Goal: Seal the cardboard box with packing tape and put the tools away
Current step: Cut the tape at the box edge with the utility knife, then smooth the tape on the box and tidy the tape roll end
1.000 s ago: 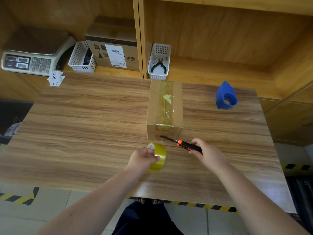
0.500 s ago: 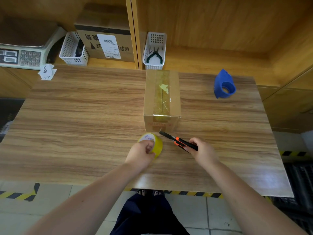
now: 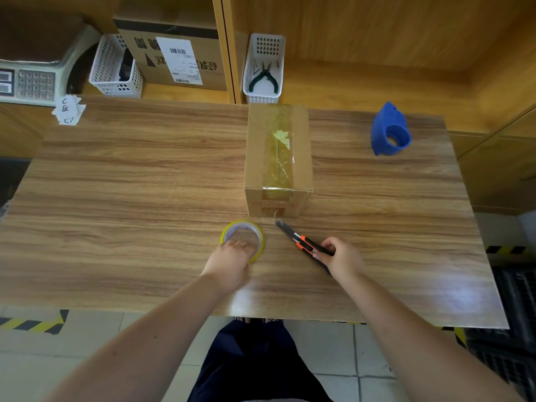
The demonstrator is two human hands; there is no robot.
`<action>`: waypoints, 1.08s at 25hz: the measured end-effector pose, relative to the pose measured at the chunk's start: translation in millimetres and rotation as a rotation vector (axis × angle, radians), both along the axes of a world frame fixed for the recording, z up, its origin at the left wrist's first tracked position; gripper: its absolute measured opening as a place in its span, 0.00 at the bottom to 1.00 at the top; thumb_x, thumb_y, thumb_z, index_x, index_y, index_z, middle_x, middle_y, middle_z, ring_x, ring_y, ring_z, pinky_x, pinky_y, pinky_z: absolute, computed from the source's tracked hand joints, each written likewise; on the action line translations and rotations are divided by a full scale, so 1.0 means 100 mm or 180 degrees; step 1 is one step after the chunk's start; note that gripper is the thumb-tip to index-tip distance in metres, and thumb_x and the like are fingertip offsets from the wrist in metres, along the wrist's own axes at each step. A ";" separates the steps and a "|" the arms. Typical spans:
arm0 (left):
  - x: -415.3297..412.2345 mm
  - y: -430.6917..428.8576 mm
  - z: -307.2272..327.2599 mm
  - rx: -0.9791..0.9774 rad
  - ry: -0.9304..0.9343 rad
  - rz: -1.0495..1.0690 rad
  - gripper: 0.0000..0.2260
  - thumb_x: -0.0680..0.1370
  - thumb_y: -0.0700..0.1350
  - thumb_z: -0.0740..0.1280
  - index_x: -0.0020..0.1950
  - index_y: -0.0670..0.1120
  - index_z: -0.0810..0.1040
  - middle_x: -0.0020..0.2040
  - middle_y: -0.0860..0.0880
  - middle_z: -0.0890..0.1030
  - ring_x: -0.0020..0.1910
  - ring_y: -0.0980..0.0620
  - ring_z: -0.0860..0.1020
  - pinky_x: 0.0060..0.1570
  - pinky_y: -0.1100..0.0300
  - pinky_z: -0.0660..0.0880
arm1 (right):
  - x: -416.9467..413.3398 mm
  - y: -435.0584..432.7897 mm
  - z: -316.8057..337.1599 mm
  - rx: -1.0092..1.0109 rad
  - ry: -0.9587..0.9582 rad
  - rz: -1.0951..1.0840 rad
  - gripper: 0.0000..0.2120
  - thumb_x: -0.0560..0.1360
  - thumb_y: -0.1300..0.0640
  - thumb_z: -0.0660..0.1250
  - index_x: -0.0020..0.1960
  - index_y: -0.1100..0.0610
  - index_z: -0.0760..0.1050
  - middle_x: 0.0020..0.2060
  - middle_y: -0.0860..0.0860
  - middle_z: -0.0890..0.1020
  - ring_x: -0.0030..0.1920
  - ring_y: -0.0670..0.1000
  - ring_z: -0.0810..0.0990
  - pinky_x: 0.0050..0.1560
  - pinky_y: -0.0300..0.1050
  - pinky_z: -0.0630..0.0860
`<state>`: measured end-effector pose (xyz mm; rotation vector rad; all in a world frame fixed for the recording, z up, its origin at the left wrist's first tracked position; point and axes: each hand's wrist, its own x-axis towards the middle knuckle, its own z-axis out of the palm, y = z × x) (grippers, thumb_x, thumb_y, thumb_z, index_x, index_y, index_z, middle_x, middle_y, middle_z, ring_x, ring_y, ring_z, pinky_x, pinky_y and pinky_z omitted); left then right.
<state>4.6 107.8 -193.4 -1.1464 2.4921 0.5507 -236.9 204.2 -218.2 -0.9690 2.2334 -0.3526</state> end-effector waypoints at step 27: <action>-0.59 -0.87 0.68 -0.0772 0.0725 -0.0129 0.38 0.74 0.68 0.45 0.80 0.52 0.46 0.81 0.51 0.45 0.79 0.46 0.36 0.76 0.45 0.39 | 0.18 -1.09 0.84 -0.1048 0.1656 0.2409 0.32 0.80 0.48 0.53 0.78 0.59 0.46 0.79 0.55 0.49 0.79 0.56 0.41 0.75 0.50 0.36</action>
